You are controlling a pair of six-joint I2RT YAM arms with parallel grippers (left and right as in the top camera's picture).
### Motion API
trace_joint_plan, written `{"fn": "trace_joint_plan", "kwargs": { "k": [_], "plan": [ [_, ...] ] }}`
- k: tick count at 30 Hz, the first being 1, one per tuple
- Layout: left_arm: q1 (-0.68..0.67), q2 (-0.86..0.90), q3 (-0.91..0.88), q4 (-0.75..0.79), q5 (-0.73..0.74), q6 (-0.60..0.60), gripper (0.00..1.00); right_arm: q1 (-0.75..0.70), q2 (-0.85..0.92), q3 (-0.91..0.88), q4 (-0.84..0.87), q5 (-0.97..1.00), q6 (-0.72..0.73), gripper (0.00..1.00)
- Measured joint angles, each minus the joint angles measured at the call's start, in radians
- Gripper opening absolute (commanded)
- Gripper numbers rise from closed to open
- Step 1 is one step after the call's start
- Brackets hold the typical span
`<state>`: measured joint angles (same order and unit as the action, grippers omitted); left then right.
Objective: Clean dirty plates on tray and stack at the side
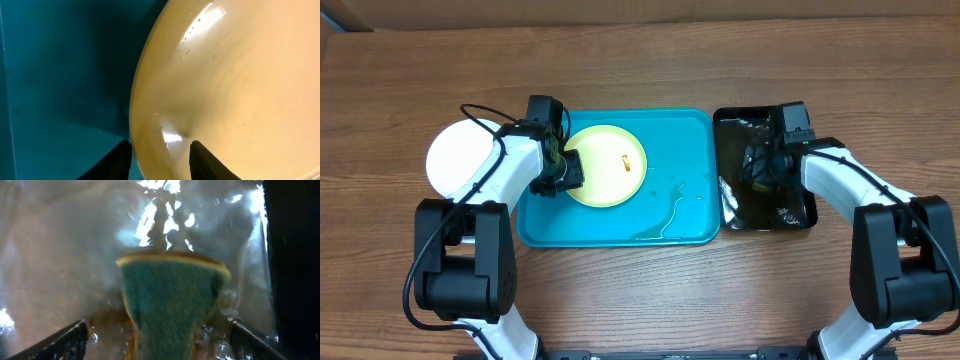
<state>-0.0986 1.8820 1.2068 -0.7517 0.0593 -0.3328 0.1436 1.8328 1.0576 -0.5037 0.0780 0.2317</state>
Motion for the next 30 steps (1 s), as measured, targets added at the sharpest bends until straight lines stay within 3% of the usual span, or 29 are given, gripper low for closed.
{"fn": "trace_joint_plan", "kwargs": {
  "k": [4, 7, 8, 9, 10, 11, 13, 15, 16, 18, 23, 26, 29, 30],
  "plan": [
    [0.000, 0.000, 0.000, -0.011, 0.000, 0.000, 0.41, 0.000, 0.001, 0.001, 0.072, 0.000, 0.001, 0.90],
    [0.000, 0.000, 0.000, -0.018, 0.000, 0.000, 0.41, 0.000, 0.005, 0.001, 0.111, 0.000, 0.001, 0.79],
    [0.000, 0.000, 0.000, -0.018, 0.000, 0.000, 0.41, 0.000, 0.008, 0.001, 0.118, 0.000, 0.002, 0.68],
    [0.000, 0.000, 0.000, -0.018, -0.001, 0.000, 0.40, 0.000, 0.011, 0.000, 0.124, 0.000, -0.005, 0.50],
    [0.000, 0.000, 0.000, -0.018, -0.001, 0.000, 0.41, 0.000, 0.013, -0.002, 0.127, 0.002, -0.002, 0.19],
    [0.000, 0.000, 0.000, -0.018, -0.002, 0.000, 0.41, 0.000, 0.013, -0.004, 0.129, 0.003, 0.002, 0.04],
    [0.000, 0.000, 0.000, -0.018, -0.004, 0.000, 0.41, 0.000, 0.015, -0.005, 0.129, 0.001, 0.003, 0.04],
    [0.000, 0.000, 0.000, -0.018, -0.004, 0.001, 0.41, 0.000, 0.017, -0.005, 0.129, 0.000, 0.006, 0.68],
    [0.000, 0.000, 0.000, -0.018, -0.004, 0.000, 0.41, -0.001, 0.017, -0.005, 0.123, -0.002, 0.006, 0.82],
    [0.000, 0.000, 0.000, -0.018, -0.004, 0.001, 0.42, -0.001, 0.017, 0.004, 0.078, -0.005, 0.006, 0.83],
    [0.000, 0.000, 0.000, -0.018, -0.004, 0.001, 0.42, -0.001, 0.017, 0.069, -0.111, -0.021, 0.002, 0.83],
    [0.000, 0.000, 0.000, -0.018, -0.004, 0.001, 0.43, 0.000, 0.016, 0.087, -0.200, -0.022, 0.003, 0.73],
    [0.000, 0.000, 0.000, -0.018, -0.004, 0.000, 0.43, 0.000, 0.016, 0.078, -0.248, -0.035, -0.002, 0.43],
    [0.000, 0.000, 0.000, -0.018, -0.004, 0.001, 0.43, 0.000, 0.016, 0.071, -0.243, -0.046, 0.003, 0.08]
  ]
}}
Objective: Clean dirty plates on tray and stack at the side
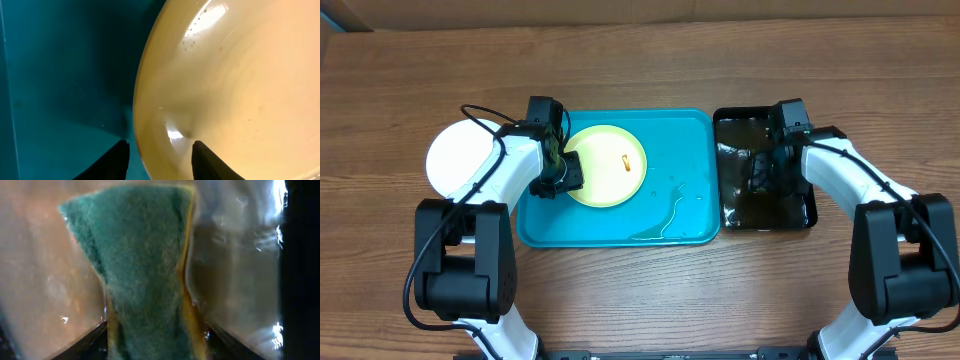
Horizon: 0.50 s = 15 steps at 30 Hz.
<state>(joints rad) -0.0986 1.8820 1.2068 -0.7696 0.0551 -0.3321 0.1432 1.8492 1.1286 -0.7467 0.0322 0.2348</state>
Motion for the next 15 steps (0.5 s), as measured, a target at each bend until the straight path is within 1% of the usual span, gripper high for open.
{"fn": "trace_joint_plan", "kwargs": {
  "k": [1, 2, 3, 4, 5, 6, 9, 15],
  "plan": [
    [0.000, 0.000, 0.000, 0.000, 0.000, 0.000, 0.43, 0.000, 0.000, -0.006, 0.010, -0.004, 0.001, 0.04],
    [0.000, 0.000, 0.000, 0.000, 0.000, 0.000, 0.43, 0.000, 0.000, -0.013, 0.016, -0.007, 0.000, 0.04],
    [0.000, 0.000, 0.000, 0.000, 0.000, 0.000, 0.44, 0.000, 0.000, -0.017, 0.021, -0.011, 0.000, 0.07],
    [0.000, 0.000, 0.000, 0.000, 0.000, 0.000, 0.45, 0.000, 0.000, -0.018, 0.020, -0.014, 0.001, 0.31],
    [0.000, 0.000, 0.000, 0.000, 0.000, 0.000, 0.46, 0.000, 0.000, -0.017, 0.019, -0.017, 0.002, 0.60],
    [0.000, 0.000, 0.000, 0.000, -0.001, 0.000, 0.47, 0.000, 0.000, -0.016, 0.010, -0.018, 0.002, 0.77],
    [0.000, 0.000, 0.000, 0.001, -0.003, 0.000, 0.47, 0.000, 0.000, 0.002, -0.025, -0.018, 0.000, 0.87],
    [0.000, 0.000, 0.000, 0.006, -0.025, 0.000, 0.47, 0.000, 0.000, 0.029, 0.051, 0.000, -0.003, 0.88]
  ]
}}
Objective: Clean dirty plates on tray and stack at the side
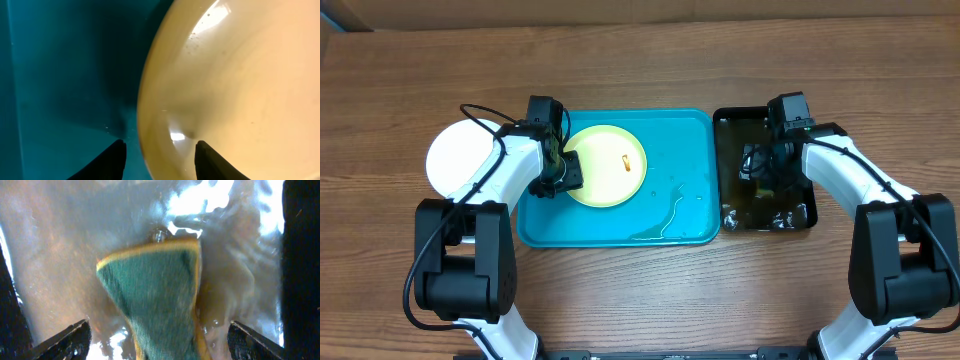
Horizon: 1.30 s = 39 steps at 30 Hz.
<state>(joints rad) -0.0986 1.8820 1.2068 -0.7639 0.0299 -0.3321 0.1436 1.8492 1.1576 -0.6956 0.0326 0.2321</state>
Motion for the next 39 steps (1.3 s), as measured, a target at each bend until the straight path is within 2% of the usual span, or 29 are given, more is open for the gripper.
{"fn": "trace_joint_plan", "kwargs": {
  "k": [3, 5, 10, 15, 16, 18, 19, 23, 24, 25, 26, 28, 30, 31, 32, 33, 39],
  "plan": [
    [0.000, 0.000, 0.000, 0.002, -0.029, 0.000, 0.45, 0.000, 0.000, 0.000, 0.012, 0.011, 0.000, 0.85],
    [0.000, 0.000, 0.000, 0.005, -0.039, 0.000, 0.41, 0.000, 0.000, 0.000, 0.014, 0.011, -0.002, 0.73],
    [0.000, 0.000, 0.000, 0.018, -0.050, -0.001, 0.39, 0.000, 0.001, 0.000, 0.037, -0.003, 0.001, 0.61],
    [0.000, 0.000, 0.000, 0.017, -0.050, -0.001, 0.40, 0.000, 0.002, 0.000, 0.039, -0.008, 0.002, 0.66],
    [0.000, 0.000, 0.000, 0.017, -0.050, -0.001, 0.38, 0.000, 0.002, 0.000, 0.039, -0.008, 0.002, 0.66],
    [0.000, 0.000, 0.000, 0.018, -0.050, -0.006, 0.26, 0.000, 0.002, 0.000, 0.037, -0.009, 0.002, 0.66],
    [0.000, 0.000, 0.000, 0.019, -0.049, -0.013, 0.24, 0.000, 0.002, 0.000, 0.035, -0.010, 0.003, 0.66],
    [0.000, 0.000, 0.000, 0.020, -0.050, -0.010, 0.29, 0.000, 0.002, 0.000, 0.042, -0.010, 0.003, 0.72],
    [0.000, 0.001, 0.000, 0.020, -0.050, -0.012, 0.29, 0.000, 0.002, 0.000, 0.044, -0.010, 0.003, 0.79],
    [0.000, 0.002, 0.000, 0.021, -0.050, -0.012, 0.29, 0.000, 0.002, 0.000, 0.045, -0.010, 0.006, 0.81],
    [0.000, 0.004, 0.000, 0.021, -0.050, -0.012, 0.29, 0.000, 0.002, 0.000, 0.043, -0.010, 0.005, 0.80],
    [0.000, 0.014, 0.000, 0.021, -0.050, -0.012, 0.28, 0.000, 0.002, 0.000, 0.031, -0.011, -0.002, 0.70],
    [0.000, 0.031, 0.000, 0.024, -0.046, -0.012, 0.26, 0.000, 0.002, 0.000, 0.021, -0.011, -0.006, 0.49],
    [0.000, 0.032, 0.003, 0.026, -0.045, -0.012, 0.26, 0.000, 0.002, -0.001, 0.023, -0.010, -0.005, 0.35],
    [0.000, 0.032, 0.005, 0.028, -0.046, -0.012, 0.25, 0.000, 0.002, -0.002, 0.024, -0.010, -0.008, 0.15],
    [0.000, 0.032, 0.005, 0.029, -0.045, -0.012, 0.25, 0.000, 0.002, -0.002, 0.022, -0.008, -0.009, 0.04],
    [0.000, 0.032, 0.007, 0.028, -0.043, -0.001, 0.20, 0.000, 0.002, 0.042, -0.108, -0.010, -0.021, 0.04]
  ]
}}
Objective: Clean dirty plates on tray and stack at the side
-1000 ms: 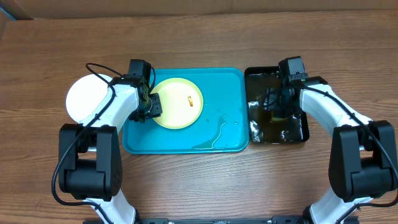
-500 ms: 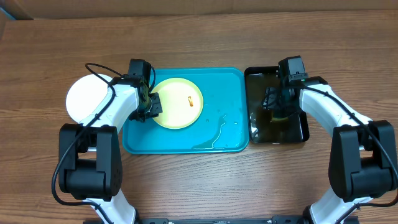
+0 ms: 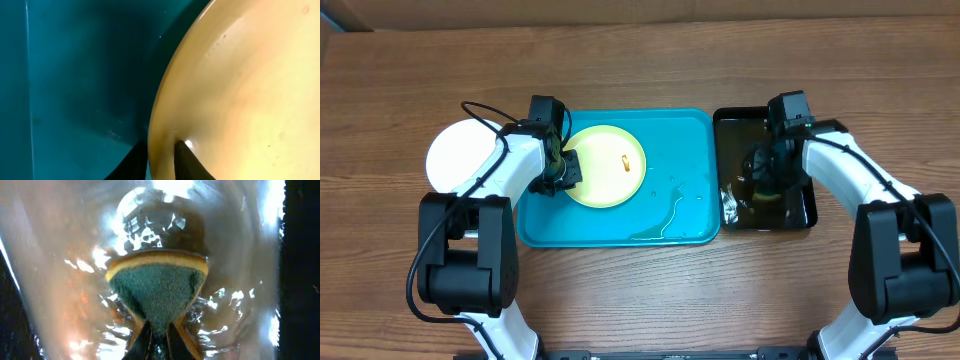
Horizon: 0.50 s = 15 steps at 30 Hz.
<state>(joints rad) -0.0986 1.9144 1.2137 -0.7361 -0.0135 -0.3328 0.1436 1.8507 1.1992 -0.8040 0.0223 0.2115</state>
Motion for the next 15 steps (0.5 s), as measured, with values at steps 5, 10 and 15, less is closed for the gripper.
{"fn": "trace_joint_plan", "kwargs": {
  "k": [5, 10, 15],
  "plan": [
    [0.000, 0.001, 0.001, 0.000, 0.001, 0.009, 0.28, 0.000, 0.000, 0.075, -0.062, 0.000, -0.002, 0.35],
    [0.000, 0.001, 0.001, 0.000, -0.002, 0.015, 0.29, 0.000, 0.000, 0.063, -0.045, 0.000, -0.006, 0.36],
    [0.000, 0.001, 0.001, 0.000, -0.002, 0.016, 0.30, 0.000, 0.000, -0.007, 0.034, 0.000, -0.006, 0.66]
  ]
}}
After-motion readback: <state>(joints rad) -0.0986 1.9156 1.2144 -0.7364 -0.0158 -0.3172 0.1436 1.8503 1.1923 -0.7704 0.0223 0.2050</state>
